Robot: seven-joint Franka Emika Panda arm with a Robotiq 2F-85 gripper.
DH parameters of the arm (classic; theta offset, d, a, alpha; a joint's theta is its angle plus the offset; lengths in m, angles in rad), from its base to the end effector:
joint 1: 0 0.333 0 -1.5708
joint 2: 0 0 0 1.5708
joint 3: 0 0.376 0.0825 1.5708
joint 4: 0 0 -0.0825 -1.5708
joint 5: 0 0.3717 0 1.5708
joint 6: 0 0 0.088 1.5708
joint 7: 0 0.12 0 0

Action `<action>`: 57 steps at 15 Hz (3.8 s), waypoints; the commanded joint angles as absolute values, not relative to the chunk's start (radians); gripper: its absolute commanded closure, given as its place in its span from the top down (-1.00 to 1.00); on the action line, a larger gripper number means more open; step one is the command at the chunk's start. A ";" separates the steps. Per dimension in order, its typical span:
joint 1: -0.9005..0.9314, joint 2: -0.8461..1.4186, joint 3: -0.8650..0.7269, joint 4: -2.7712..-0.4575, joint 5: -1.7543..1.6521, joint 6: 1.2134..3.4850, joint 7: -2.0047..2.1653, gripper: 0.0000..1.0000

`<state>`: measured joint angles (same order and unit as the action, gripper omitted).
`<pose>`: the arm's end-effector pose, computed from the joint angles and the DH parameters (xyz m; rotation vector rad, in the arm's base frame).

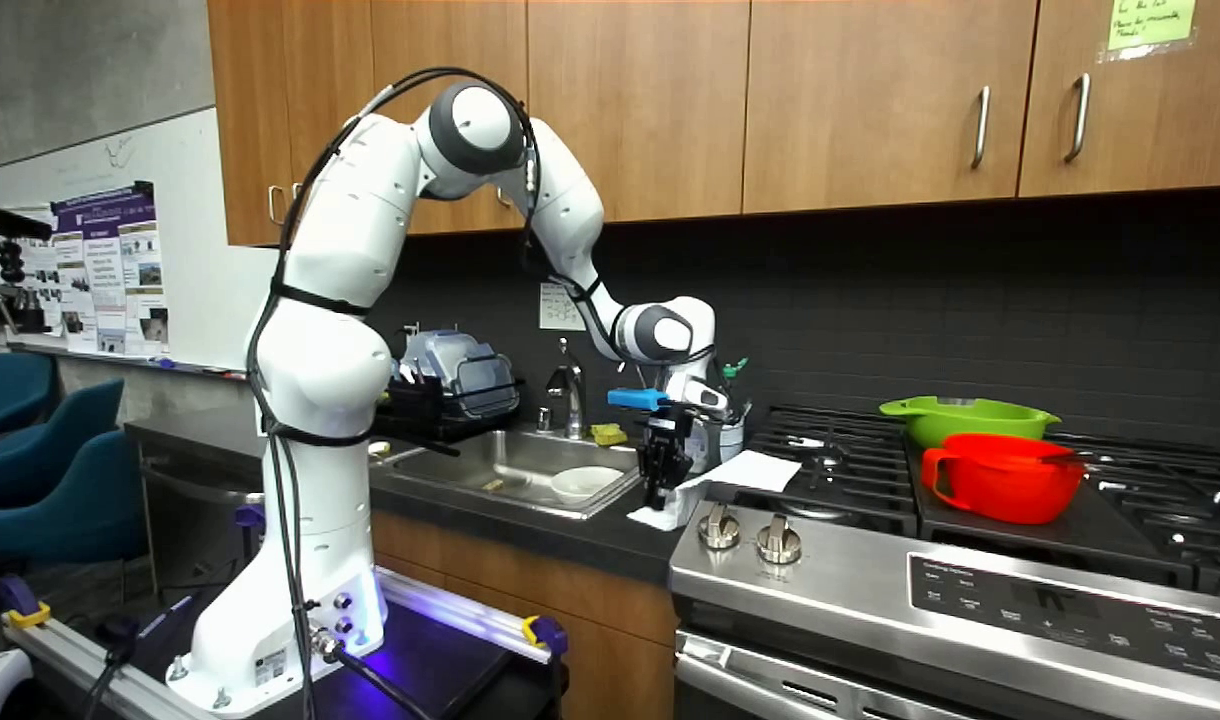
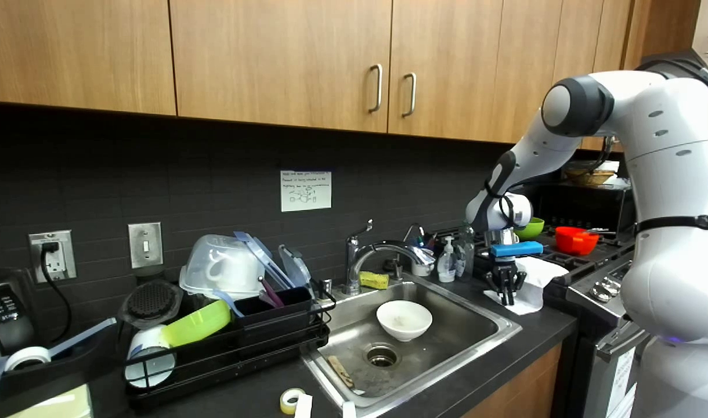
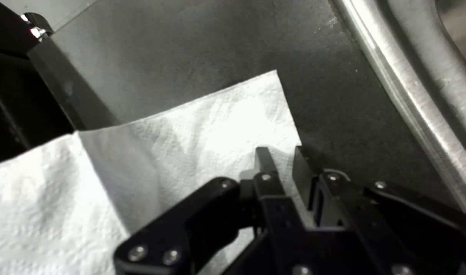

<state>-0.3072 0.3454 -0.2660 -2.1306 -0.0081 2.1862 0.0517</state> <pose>0.4640 -0.2953 0.2837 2.9409 -0.9368 -0.4561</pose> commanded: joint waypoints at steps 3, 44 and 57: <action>-0.306 0.351 -0.269 -2.129 -0.004 2.179 0.047 -1.00; -0.139 0.016 -0.184 -2.221 -0.165 2.026 0.341 -1.00; -0.124 -0.060 -0.113 -2.191 -0.173 2.015 0.420 -1.00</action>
